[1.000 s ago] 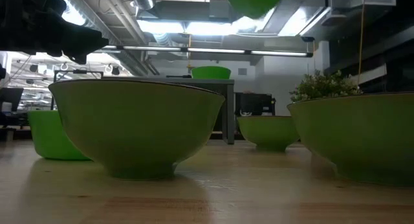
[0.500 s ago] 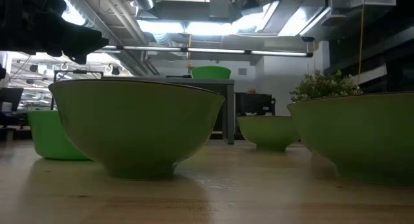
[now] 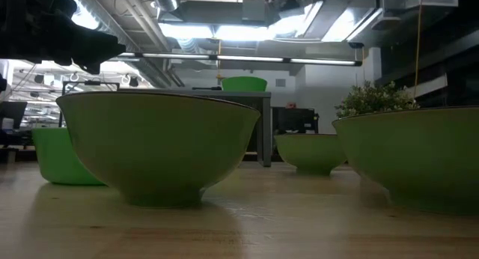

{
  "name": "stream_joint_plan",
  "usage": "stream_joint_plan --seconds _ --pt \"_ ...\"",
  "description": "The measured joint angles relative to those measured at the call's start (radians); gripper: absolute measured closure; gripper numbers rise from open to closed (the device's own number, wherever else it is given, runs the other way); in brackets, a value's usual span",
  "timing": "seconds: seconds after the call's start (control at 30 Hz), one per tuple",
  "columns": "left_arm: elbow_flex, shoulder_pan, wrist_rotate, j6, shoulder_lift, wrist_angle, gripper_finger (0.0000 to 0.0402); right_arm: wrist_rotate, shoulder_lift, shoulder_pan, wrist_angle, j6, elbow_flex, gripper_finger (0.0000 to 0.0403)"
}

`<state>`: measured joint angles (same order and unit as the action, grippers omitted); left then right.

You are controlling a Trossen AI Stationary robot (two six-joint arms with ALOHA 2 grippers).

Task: Pick & Place Mini bowls
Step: Stack the green bowl on the green bowl on the shelf

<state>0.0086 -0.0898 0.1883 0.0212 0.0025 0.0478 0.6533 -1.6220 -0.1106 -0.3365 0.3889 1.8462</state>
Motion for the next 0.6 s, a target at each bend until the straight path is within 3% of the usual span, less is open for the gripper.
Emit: stream_joint_plan --seconds 0.27,0.6 --pt "0.0 0.0 0.0 0.0 0.0 0.0 0.0258 -0.019 -0.002 0.141 -0.07 0.006 0.0 0.0395" --pt "0.0 0.0 0.0 0.0 0.0 0.0 0.0258 -0.134 -0.001 0.248 -0.215 -0.081 0.0 0.0395"
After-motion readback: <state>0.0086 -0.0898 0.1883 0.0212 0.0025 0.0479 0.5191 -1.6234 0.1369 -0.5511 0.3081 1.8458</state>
